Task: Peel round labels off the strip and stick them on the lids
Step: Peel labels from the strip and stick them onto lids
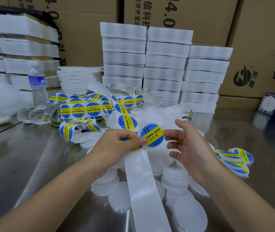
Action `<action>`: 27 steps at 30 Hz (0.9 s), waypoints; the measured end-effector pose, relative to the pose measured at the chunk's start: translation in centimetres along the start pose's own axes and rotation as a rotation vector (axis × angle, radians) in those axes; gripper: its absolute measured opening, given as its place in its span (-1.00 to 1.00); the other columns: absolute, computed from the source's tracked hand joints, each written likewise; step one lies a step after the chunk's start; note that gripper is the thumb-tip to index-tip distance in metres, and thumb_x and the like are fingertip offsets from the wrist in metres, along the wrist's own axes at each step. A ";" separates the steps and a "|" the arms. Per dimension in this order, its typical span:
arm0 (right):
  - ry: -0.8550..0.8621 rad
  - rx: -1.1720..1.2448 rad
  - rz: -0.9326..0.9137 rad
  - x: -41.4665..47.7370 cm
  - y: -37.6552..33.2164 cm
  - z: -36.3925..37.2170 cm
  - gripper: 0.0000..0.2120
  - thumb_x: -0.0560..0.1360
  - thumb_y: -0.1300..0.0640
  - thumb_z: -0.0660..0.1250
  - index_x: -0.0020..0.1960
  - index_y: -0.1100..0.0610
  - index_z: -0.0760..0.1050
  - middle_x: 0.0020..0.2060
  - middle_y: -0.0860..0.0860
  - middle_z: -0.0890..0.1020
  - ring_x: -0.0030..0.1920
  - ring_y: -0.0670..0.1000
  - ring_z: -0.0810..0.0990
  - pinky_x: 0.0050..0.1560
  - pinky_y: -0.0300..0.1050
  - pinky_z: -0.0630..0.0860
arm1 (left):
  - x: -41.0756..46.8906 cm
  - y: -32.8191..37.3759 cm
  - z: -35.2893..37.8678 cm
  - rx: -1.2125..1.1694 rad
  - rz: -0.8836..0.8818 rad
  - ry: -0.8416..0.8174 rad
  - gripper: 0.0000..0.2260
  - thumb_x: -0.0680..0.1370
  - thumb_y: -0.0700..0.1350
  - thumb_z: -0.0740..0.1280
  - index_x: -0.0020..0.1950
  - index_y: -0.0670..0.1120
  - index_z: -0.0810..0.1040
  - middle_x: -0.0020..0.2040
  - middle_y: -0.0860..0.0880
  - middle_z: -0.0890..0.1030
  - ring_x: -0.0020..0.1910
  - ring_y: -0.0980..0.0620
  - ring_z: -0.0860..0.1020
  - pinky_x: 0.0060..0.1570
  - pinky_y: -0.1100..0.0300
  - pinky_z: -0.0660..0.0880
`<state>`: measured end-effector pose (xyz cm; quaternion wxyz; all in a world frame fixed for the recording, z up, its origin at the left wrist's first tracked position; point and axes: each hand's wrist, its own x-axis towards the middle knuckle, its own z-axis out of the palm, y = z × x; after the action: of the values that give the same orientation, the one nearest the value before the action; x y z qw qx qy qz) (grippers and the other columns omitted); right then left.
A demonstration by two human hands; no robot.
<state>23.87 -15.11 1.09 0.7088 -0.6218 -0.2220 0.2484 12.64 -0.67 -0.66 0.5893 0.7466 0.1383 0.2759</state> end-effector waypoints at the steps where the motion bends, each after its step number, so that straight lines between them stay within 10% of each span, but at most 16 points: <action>1: -0.001 -0.002 0.003 0.0 0.0 0.0 -0.59 0.48 -0.10 0.22 -0.35 0.08 0.68 -0.33 -0.04 0.60 -0.43 -0.10 0.46 -0.32 -0.17 0.40 | 0.0 0.0 0.0 -0.005 0.000 -0.003 -0.68 0.13 0.22 0.44 -0.34 0.00 0.69 -0.36 0.14 0.61 -0.37 0.24 0.50 -0.31 0.49 0.39; 27: 0.133 -0.264 -0.080 -0.6 -0.7 0.2 -0.55 0.54 -0.08 0.13 -0.36 -0.04 0.69 -0.27 -0.08 0.65 -0.36 -0.10 0.45 -0.26 -0.19 0.41 | 0.0 0.2 0.0 0.057 -0.023 0.013 -0.85 0.37 0.03 0.45 -0.38 0.02 0.66 -0.37 0.12 0.61 -0.39 0.23 0.49 -0.35 0.47 0.39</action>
<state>23.39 -15.43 1.84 0.6433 -0.7154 -0.2299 0.1466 12.61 -0.68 -0.48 0.5702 0.7596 0.1584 0.2697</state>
